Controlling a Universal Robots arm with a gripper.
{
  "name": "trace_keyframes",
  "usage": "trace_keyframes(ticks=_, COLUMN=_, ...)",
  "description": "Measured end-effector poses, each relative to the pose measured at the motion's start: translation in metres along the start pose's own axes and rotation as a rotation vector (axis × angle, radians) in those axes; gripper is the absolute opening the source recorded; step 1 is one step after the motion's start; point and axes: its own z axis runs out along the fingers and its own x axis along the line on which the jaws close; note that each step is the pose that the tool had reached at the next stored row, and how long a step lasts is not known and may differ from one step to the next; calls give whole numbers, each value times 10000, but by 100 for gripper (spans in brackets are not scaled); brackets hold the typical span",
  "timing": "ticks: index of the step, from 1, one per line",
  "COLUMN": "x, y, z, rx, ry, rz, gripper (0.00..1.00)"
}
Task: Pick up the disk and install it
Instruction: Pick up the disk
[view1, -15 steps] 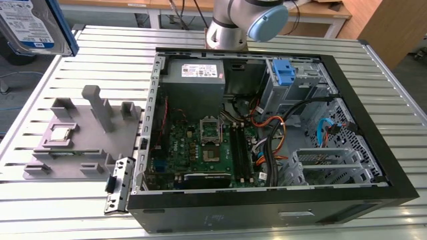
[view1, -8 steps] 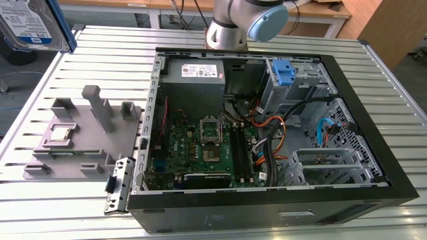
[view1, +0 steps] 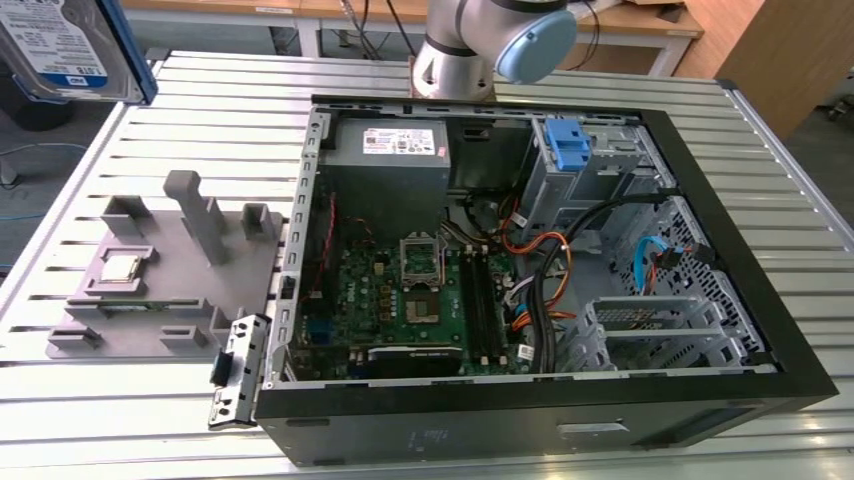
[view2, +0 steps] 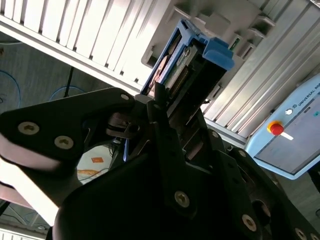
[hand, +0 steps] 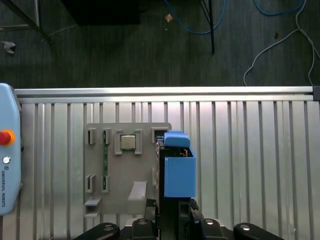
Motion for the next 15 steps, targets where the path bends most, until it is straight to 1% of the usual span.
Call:
trace_keyframes(ticks=3, x=-2, y=-55, z=-2, rx=0, ry=0, rz=0, gripper=35)
trace_keyframes(ticks=15, x=-12, y=-357, z=-11, rx=0, ry=-4, rz=0, gripper=35)
